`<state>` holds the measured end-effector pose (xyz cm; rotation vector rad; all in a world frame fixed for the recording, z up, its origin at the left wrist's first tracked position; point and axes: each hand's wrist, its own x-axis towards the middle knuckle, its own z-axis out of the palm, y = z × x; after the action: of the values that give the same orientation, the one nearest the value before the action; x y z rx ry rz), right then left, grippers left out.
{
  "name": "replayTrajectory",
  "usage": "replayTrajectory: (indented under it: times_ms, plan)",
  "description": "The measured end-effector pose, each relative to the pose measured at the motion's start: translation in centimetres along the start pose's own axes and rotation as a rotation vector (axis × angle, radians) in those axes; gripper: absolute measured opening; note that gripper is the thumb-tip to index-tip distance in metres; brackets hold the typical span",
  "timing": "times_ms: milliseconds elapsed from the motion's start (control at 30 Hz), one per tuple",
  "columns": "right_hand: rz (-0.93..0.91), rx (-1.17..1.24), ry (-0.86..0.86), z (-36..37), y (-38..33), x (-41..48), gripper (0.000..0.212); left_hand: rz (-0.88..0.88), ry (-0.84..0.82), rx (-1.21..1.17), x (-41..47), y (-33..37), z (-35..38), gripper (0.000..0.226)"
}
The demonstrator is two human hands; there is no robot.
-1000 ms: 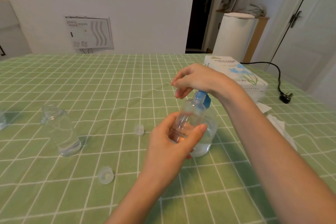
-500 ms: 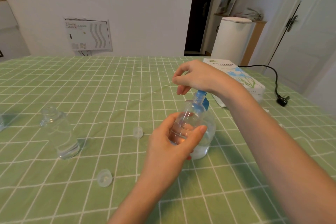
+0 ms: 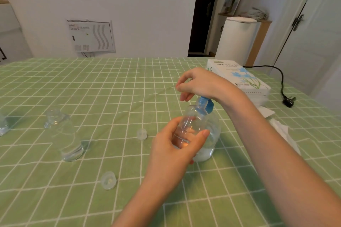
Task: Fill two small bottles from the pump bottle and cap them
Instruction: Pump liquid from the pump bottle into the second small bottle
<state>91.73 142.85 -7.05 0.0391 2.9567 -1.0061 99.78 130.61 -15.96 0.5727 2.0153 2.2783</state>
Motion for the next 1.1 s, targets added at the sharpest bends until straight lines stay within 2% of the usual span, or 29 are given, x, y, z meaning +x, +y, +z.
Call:
replayTrajectory:
  times_ms: [200, 367, 767, 1000, 1100]
  plan:
    - [-0.048, -0.09, 0.125, -0.8, -0.49, 0.08, 0.015, 0.019, -0.018, 0.013, 0.17, 0.11, 0.0, 0.02]
    - [-0.053, 0.015, 0.008, -0.75, -0.52, -0.2, 0.017, 0.014, -0.01, 0.01, 0.12, 0.19, 0.13, 0.021]
    - [-0.027, 0.098, -0.067, -0.09, 0.26, 0.16, 0.015, 0.004, 0.002, 0.015, -0.09, 0.04, -0.01, 0.019]
    - [-0.024, -0.137, 0.037, -0.74, -0.51, 0.25, 0.011, -0.007, -0.017, -0.018, 0.03, 0.45, 0.17, 0.021]
    - [-0.039, -0.141, 0.046, -0.97, -0.64, 0.24, 0.011, -0.015, -0.015, -0.028, 0.11, 0.67, 0.24, 0.021]
